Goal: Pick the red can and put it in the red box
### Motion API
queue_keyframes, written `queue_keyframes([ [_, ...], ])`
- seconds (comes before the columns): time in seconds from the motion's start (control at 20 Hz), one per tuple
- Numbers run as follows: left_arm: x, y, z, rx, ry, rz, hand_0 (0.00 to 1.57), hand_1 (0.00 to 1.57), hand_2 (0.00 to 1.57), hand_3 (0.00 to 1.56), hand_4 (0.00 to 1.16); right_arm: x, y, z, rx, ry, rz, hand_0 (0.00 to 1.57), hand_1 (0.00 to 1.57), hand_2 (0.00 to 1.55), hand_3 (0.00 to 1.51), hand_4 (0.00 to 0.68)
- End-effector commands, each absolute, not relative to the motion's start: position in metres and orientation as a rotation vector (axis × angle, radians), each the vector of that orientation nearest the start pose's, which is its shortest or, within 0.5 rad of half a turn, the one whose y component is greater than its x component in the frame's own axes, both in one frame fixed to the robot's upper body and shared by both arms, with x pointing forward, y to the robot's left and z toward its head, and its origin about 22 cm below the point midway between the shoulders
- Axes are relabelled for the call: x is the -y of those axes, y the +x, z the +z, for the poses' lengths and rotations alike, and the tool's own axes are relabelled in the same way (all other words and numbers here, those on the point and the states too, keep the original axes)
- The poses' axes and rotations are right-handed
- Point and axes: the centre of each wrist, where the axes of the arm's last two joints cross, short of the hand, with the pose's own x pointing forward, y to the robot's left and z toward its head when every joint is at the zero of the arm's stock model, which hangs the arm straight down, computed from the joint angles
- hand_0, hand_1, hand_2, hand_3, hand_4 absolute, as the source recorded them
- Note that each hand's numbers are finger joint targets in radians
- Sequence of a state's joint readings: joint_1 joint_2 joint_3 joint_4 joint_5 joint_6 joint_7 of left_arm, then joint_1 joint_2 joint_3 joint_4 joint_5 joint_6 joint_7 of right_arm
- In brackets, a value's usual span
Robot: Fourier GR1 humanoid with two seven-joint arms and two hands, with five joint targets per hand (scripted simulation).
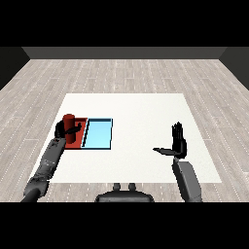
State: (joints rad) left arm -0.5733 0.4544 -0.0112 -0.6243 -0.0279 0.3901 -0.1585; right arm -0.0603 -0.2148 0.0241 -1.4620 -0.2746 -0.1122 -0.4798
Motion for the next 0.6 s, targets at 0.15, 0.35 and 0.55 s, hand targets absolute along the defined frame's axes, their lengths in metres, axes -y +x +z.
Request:
queue_keyframes([
  [0.15,-0.374,0.352,-0.032,1.093,0.894,-0.129,1.01,1.01,1.06,1.21,0.94,0.276,0.253,0.007,2.045,-0.084,-0.067,0.00,0.00,0.00,0.00,0.000],
  [0.35,-0.382,0.336,-0.050,0.991,0.908,-0.133,0.64,0.64,0.67,0.14,0.68,0.272,0.254,0.006,2.062,-0.071,-0.094,0.00,0.00,0.00,0.00,0.000],
  [0.55,-0.364,0.342,-0.056,0.978,0.805,-0.034,1.13,1.13,1.09,0.00,0.53,0.269,0.250,0.010,2.080,-0.084,-0.056,0.00,0.00,0.00,0.00,0.000],
])
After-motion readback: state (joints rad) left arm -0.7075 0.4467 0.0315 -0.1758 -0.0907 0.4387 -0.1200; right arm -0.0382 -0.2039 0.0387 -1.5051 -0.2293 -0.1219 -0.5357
